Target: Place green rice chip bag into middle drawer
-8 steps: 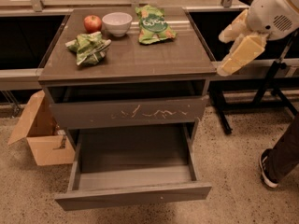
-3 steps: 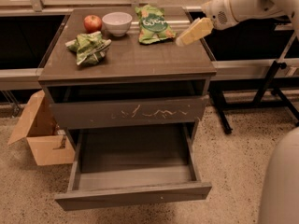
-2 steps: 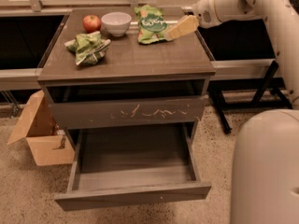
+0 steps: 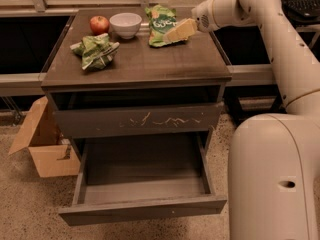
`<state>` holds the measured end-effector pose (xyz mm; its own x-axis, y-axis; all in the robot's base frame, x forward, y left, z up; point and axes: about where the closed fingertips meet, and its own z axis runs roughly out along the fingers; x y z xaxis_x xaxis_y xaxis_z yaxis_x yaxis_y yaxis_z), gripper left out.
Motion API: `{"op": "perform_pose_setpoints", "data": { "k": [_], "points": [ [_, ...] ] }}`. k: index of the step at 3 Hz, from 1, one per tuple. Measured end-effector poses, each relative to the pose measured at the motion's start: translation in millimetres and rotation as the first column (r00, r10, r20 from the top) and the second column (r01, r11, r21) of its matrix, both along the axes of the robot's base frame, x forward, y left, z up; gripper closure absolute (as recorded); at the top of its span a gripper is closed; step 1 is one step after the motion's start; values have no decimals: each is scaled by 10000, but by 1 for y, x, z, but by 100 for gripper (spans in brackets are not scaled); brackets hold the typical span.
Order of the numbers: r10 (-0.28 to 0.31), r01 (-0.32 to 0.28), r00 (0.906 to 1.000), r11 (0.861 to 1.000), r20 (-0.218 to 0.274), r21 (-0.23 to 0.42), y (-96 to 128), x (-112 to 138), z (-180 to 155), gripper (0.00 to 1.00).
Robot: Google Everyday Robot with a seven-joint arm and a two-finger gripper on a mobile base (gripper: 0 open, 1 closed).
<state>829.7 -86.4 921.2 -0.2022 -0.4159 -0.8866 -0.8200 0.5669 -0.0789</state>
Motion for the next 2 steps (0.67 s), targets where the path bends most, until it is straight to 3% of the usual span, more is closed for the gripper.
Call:
{"op": "perform_pose_setpoints", "data": {
  "k": [1,2],
  "points": [
    [-33,31,9999,9998,102,213,13,7,-12,0],
    [-618,560,9957,9949,693,837,26,27,-18,0]
  ]
}}
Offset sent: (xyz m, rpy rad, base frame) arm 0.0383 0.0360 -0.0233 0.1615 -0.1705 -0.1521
